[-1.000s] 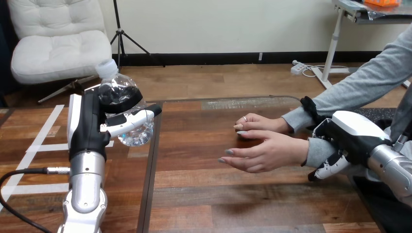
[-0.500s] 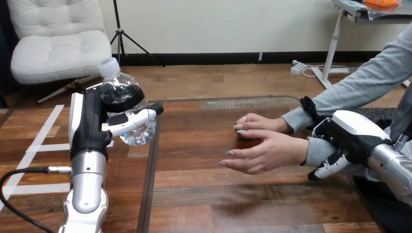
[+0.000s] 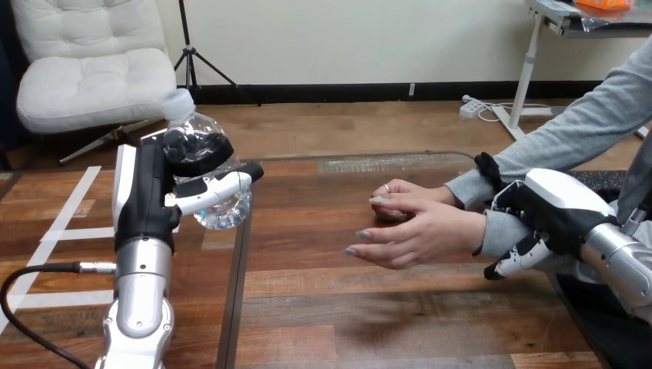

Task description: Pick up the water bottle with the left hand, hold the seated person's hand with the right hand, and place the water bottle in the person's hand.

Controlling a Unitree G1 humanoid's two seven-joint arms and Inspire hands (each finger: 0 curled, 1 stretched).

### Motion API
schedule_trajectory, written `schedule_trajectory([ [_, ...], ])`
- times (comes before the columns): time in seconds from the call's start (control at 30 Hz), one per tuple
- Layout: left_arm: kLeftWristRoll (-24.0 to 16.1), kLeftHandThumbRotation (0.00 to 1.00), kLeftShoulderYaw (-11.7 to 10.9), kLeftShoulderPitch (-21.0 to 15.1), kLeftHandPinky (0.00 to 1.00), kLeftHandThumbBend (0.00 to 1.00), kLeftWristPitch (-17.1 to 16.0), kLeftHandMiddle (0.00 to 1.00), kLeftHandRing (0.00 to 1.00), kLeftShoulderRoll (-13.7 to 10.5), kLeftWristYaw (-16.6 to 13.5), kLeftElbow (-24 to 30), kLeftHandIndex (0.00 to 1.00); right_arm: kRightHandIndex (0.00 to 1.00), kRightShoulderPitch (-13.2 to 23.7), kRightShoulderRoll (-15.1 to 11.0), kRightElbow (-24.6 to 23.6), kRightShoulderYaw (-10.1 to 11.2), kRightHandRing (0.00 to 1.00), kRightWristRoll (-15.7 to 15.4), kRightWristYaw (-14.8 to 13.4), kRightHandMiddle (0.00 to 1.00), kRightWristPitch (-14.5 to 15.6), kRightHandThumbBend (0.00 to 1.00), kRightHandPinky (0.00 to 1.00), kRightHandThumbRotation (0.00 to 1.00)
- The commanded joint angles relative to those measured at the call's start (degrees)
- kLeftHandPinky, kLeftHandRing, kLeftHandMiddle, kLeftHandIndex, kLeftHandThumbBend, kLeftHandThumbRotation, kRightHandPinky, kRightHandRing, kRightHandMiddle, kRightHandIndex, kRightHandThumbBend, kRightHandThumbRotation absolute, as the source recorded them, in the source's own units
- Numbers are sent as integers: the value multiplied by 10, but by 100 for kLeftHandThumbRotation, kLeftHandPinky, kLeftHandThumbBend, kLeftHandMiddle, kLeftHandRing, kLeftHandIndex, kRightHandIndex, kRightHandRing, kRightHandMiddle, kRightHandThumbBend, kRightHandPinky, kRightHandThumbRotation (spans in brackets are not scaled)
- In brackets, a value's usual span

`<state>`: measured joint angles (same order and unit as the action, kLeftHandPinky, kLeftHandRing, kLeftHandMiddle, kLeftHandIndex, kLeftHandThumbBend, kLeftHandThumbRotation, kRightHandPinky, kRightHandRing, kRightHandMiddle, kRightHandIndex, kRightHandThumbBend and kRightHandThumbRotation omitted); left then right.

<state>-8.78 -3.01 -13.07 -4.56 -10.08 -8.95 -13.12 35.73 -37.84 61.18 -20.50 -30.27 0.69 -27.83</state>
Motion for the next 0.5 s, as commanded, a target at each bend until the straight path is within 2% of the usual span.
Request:
schedule_trajectory([
  [0.0,-1,0,4,-20,29,76,-10,39,35,5,3,41,40,36,15,6,-27,20,27,16,-4,34,-10,86,23,0],
  [0.3,5,0,10,-22,29,75,-14,39,35,13,18,37,40,35,15,5,-38,21,27,16,1,33,-5,86,23,0],
  [0.47,-1,0,19,-26,29,75,-5,39,35,19,27,37,40,35,15,6,-42,24,27,19,3,34,-9,86,23,0],
])
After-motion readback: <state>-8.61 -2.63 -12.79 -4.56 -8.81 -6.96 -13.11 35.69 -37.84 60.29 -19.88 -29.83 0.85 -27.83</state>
